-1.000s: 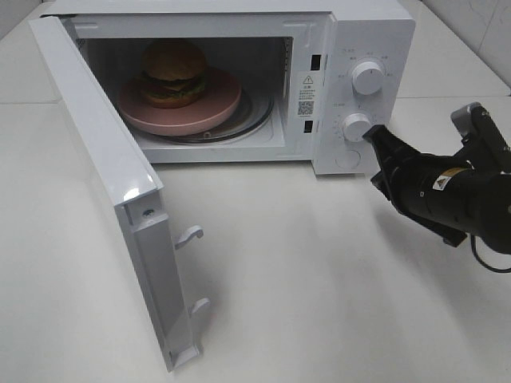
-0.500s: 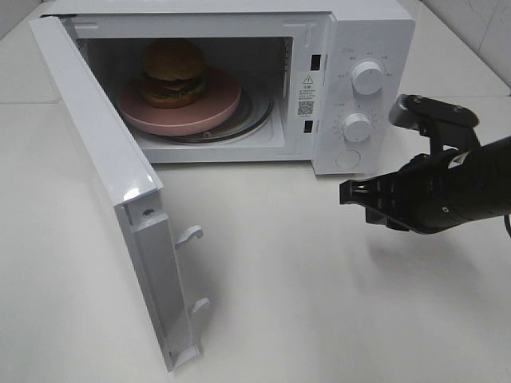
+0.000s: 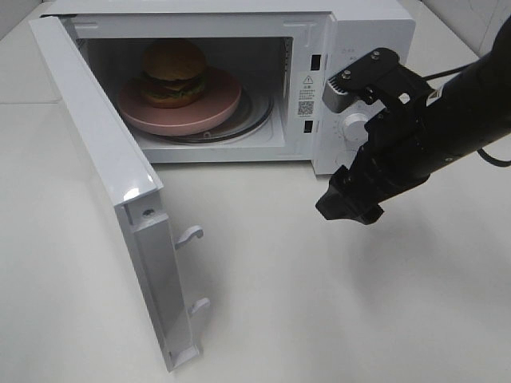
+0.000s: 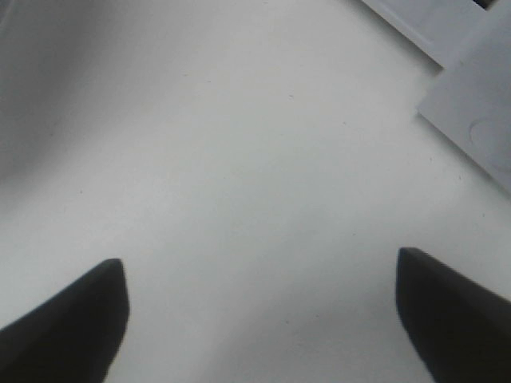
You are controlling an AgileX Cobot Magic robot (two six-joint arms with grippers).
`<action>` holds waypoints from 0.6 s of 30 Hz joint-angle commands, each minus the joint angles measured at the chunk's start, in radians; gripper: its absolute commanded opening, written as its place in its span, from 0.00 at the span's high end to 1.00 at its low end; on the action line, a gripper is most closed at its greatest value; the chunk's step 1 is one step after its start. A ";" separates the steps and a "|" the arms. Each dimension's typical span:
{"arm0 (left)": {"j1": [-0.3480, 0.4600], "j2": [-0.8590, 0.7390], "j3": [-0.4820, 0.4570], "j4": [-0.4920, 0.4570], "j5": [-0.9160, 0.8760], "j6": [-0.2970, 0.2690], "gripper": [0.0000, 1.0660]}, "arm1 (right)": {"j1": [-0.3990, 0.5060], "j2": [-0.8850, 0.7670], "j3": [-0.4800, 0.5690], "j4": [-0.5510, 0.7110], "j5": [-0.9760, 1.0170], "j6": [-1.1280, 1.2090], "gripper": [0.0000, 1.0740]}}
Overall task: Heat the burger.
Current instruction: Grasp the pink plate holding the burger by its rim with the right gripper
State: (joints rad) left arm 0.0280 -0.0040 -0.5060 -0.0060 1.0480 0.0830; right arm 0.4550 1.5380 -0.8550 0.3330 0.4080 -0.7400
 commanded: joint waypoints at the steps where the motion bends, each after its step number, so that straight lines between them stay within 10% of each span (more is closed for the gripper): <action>1: 0.002 -0.015 0.000 -0.001 -0.001 -0.001 0.03 | 0.003 0.007 -0.073 -0.018 0.094 -0.193 0.06; 18: 0.002 -0.015 0.000 -0.001 -0.001 -0.001 0.03 | 0.167 0.275 -0.400 -0.125 0.183 -0.588 0.10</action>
State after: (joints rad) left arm 0.0280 -0.0040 -0.5060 -0.0060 1.0480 0.0830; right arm 0.6050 1.7590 -1.1930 0.2260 0.5820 -1.3090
